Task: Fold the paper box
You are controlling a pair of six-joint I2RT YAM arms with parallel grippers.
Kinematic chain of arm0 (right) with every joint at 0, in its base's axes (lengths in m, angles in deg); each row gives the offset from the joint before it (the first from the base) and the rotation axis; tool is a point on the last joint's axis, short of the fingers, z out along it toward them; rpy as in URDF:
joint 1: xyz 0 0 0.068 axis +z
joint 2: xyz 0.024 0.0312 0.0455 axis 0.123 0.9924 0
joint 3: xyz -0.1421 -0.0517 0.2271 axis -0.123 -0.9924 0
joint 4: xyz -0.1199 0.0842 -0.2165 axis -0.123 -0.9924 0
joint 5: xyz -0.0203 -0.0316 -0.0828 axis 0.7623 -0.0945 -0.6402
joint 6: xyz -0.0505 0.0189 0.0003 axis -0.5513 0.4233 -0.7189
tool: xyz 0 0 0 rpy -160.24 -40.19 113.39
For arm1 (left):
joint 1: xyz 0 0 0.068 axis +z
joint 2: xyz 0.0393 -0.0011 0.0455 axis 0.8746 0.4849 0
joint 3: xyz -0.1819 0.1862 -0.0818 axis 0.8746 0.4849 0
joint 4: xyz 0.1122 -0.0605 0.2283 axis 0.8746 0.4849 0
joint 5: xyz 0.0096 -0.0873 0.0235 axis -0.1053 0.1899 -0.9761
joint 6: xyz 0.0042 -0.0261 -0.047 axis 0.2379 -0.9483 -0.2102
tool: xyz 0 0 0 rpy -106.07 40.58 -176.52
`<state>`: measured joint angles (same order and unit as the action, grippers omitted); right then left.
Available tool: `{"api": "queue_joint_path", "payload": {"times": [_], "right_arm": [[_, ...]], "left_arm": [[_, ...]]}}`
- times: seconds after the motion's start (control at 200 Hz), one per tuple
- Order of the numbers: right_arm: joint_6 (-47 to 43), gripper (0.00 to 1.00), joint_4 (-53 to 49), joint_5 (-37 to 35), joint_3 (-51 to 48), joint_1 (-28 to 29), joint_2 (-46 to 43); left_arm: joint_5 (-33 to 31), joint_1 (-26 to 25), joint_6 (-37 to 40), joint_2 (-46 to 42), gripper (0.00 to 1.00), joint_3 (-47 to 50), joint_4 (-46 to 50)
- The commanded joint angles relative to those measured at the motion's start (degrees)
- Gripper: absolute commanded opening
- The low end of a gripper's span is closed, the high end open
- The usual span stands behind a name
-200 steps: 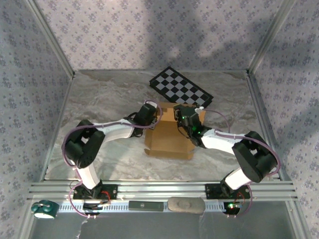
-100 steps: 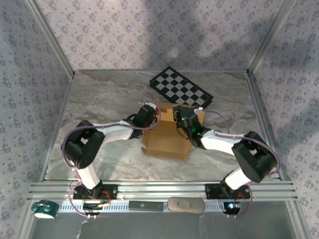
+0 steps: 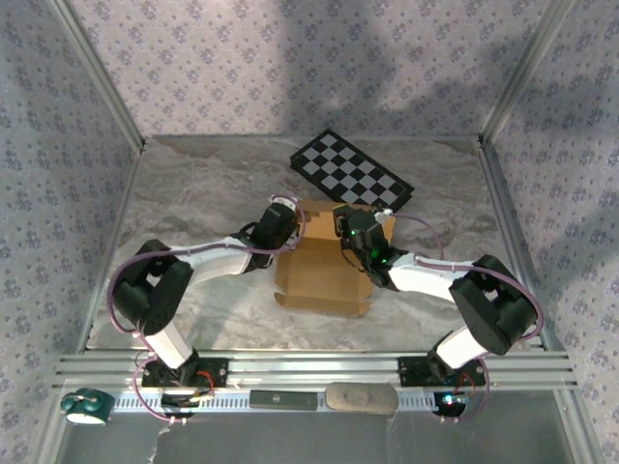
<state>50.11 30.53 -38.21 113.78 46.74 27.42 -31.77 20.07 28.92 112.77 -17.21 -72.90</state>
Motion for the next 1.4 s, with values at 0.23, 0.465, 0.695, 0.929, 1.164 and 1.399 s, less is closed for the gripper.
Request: {"api": "queue_joint_path", "payload": {"times": [0.23, 0.465, 0.695, 0.929, 1.164, 1.399], "right_arm": [[-1.6, 0.00, -4.1, -1.7, 0.0, 0.0, -0.1], [-1.6, 0.00, -3.8, -2.8, 0.2, 1.1, -0.3], [-1.3, 0.00, -3.3, -3.7, 0.1, 1.6, 0.1], [-1.3, 0.00, -3.3, -3.4, 0.4, 1.1, 0.2], [-1.4, 0.00, -3.4, -3.0, 0.8, 0.8, 0.0], [-1.4, 0.00, -3.8, -2.7, 1.2, 0.9, 0.1]], "left_arm": [[-0.7, 0.7, 1.9, -3.7, 0.08, 0.2, -2.9], [-4.7, 0.5, -0.4, -2.2, 0.00, 0.1, -4.1], [-4.1, 0.5, -0.8, -0.7, 0.26, -1.7, 0.0], [-0.3, 0.5, -0.5, 1.2, 0.36, -2.3, 5.1], [-1.5, 0.5, 0.2, 4.1, 0.27, -3.1, 7.0], [-3.8, 0.8, -1.1, 6.1, 0.00, -5.2, 5.8]]}}
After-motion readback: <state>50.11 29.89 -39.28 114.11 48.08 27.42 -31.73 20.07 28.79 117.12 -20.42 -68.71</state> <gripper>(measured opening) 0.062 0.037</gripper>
